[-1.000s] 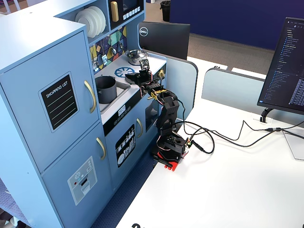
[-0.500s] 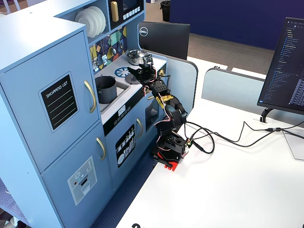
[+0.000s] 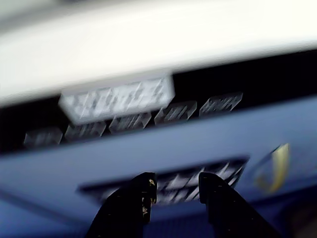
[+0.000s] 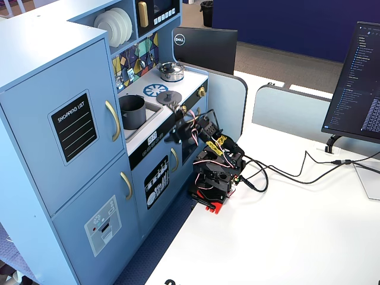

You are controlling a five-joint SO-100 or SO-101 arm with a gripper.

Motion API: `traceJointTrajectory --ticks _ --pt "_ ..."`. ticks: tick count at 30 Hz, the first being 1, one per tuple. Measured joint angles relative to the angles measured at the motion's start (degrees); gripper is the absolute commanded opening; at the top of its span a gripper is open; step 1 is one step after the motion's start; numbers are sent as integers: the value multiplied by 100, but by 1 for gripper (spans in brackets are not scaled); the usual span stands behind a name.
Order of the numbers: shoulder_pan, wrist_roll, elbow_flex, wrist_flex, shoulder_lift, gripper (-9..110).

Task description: Take off the lid from the gray recipient and place it on the counter

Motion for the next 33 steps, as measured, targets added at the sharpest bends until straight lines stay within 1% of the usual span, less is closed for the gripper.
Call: traceJointTrajectory --ticks 6,11,13,17,20,25,33 --pt "-492 527 2118 -193 642 0" --pt "-580 747 3023 79 1037 0" --pt "-580 888 3138 360 1081 3" --pt "-527 703 3129 967 1292 4" --pt "-422 141 3146 1134 1362 5" --pt "-439 -88 3146 1151 1389 6" --pt "-378 -114 3146 1151 1389 7"
